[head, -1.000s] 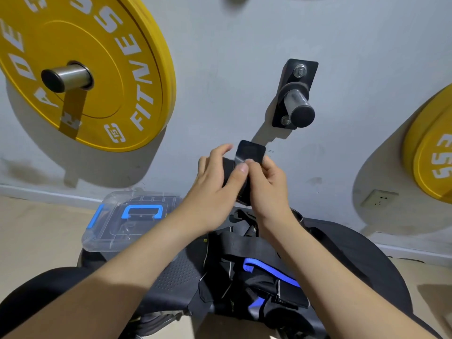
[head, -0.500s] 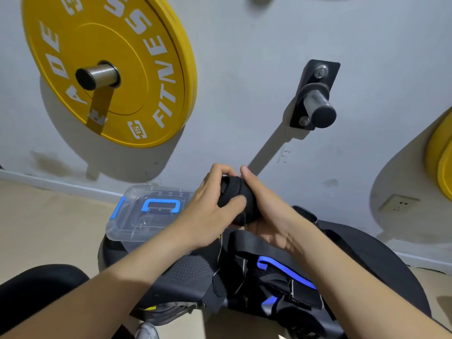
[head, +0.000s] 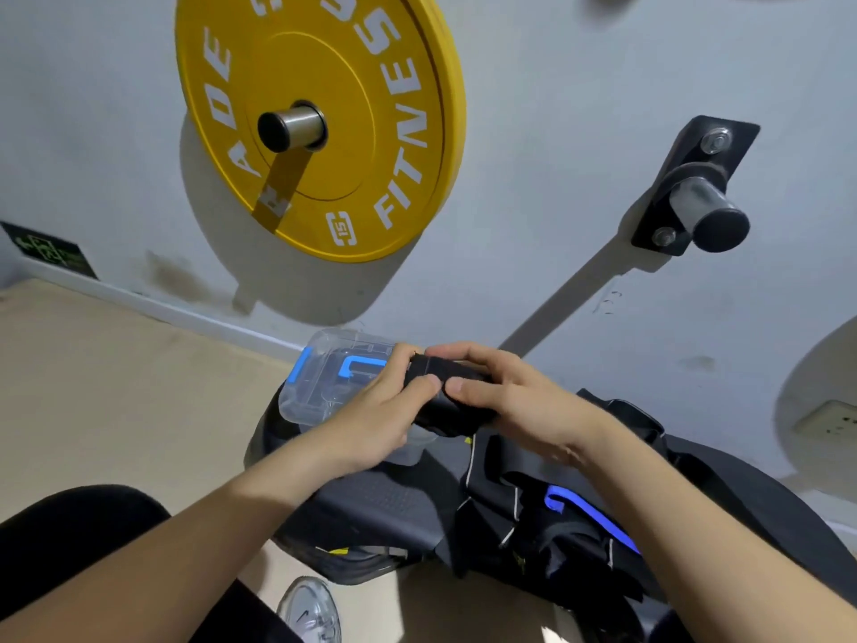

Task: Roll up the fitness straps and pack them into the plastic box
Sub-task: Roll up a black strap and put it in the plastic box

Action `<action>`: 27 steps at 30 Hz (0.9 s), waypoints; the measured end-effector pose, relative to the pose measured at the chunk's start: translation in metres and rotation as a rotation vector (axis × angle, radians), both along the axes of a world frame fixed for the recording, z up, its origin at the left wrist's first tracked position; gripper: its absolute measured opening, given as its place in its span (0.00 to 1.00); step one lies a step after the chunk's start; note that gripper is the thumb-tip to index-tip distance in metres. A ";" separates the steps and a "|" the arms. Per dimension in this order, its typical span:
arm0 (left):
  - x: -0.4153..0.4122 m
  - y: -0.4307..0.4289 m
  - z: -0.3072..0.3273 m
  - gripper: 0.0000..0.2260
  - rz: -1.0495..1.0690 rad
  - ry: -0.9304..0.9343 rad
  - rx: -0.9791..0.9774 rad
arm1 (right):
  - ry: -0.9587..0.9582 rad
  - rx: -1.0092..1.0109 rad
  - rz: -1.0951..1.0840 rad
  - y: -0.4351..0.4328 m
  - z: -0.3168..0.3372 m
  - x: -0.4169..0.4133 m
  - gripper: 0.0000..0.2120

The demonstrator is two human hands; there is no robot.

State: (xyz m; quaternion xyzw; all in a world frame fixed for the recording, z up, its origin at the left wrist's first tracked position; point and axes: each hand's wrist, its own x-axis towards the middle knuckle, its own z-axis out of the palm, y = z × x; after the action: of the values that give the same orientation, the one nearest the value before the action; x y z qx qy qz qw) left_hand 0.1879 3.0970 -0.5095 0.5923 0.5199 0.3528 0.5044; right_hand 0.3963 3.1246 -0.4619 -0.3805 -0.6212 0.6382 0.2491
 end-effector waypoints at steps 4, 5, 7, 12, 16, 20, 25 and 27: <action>-0.020 -0.006 -0.015 0.15 -0.084 0.238 0.005 | -0.273 -0.026 0.199 0.007 -0.013 0.001 0.33; -0.023 -0.006 -0.016 0.15 -0.108 0.275 0.007 | -0.333 0.007 0.177 0.008 -0.018 -0.003 0.35; -0.030 -0.005 -0.018 0.16 -0.112 0.366 0.081 | -0.512 0.122 0.157 0.013 -0.028 -0.014 0.37; -0.057 0.012 -0.034 0.19 0.118 0.906 0.189 | -1.111 0.535 0.352 0.019 -0.050 -0.027 0.26; -0.080 0.019 -0.053 0.23 0.099 1.071 -0.054 | -1.160 0.589 0.405 0.030 -0.056 -0.029 0.26; -0.089 0.028 -0.061 0.22 0.159 1.017 -0.068 | -1.248 0.759 0.341 0.041 -0.069 -0.030 0.30; -0.093 0.034 -0.062 0.29 0.215 1.047 -0.093 | -1.335 0.546 0.056 0.046 -0.099 -0.049 0.31; -0.092 0.035 -0.060 0.31 0.203 1.044 -0.088 | -1.386 0.448 0.064 0.043 -0.113 -0.055 0.29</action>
State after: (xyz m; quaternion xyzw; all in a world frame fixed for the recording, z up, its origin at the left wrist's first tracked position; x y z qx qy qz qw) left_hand 0.0958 3.1315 -0.5695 0.6141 0.7706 0.0360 0.1663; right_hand 0.3409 3.1676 -0.5745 -0.6187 -0.7629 0.1150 -0.1485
